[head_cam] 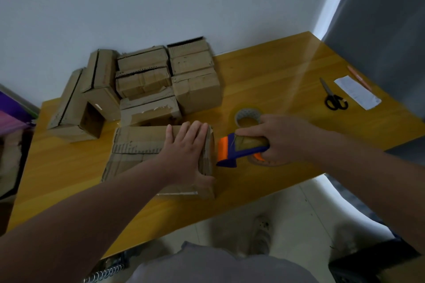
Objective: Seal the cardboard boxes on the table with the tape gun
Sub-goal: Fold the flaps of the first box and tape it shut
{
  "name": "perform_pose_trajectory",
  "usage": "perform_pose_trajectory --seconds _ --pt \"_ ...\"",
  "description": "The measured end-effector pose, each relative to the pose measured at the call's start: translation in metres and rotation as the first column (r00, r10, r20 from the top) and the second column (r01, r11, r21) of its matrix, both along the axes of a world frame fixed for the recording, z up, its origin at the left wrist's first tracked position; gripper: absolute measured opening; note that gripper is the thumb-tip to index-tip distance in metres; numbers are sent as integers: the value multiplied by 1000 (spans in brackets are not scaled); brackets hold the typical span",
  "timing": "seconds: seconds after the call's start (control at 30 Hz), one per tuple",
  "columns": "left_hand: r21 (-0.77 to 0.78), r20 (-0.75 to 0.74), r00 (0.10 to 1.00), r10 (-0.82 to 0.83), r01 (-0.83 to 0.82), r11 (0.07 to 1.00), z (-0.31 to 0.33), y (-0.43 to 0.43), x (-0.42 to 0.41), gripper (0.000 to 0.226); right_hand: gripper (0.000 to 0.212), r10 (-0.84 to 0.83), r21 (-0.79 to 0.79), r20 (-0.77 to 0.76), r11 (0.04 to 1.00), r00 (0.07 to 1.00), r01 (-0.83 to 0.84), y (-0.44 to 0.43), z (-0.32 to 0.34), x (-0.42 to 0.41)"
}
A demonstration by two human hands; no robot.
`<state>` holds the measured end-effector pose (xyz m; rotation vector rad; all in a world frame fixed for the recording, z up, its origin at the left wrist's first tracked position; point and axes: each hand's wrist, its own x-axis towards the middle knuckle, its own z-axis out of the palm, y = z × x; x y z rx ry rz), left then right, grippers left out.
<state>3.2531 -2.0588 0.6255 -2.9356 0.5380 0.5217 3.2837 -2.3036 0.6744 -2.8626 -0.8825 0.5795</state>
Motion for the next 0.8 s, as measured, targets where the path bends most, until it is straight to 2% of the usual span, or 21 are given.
perform_pose_trajectory --seconds 0.13,0.2,0.4,0.47,0.53,0.6,0.7,0.8 --pt "6 2 1000 -4 4 1000 2 -1 -1 127 53 98 -97 97 991 990 -89 42 24 8" --pt "11 8 1000 -8 8 1000 2 -2 -1 126 53 109 -135 95 986 990 -96 56 34 11" --pt "11 6 1000 0 0 1000 1 -2 0 127 54 36 -272 -86 961 996 -59 78 45 37" --pt "-2 10 1000 -2 3 1000 1 -2 -1 127 49 16 -290 -168 955 986 -65 79 25 38" --pt "-19 17 1000 -4 4 1000 0 -1 -1 127 50 -14 -299 -179 953 984 -41 76 -3 31" --pt "-28 18 1000 -5 6 1000 -1 0 0 127 60 -86 -257 -142 965 986 47 67 -22 22" --pt "-44 15 1000 -6 6 999 -2 1 0 127 74 -275 -106 -101 959 956 264 42 -39 10" --pt "-73 16 1000 3 -1 997 -1 3 -1 128 59 -375 -14 -102 926 921 376 28 -70 -13"
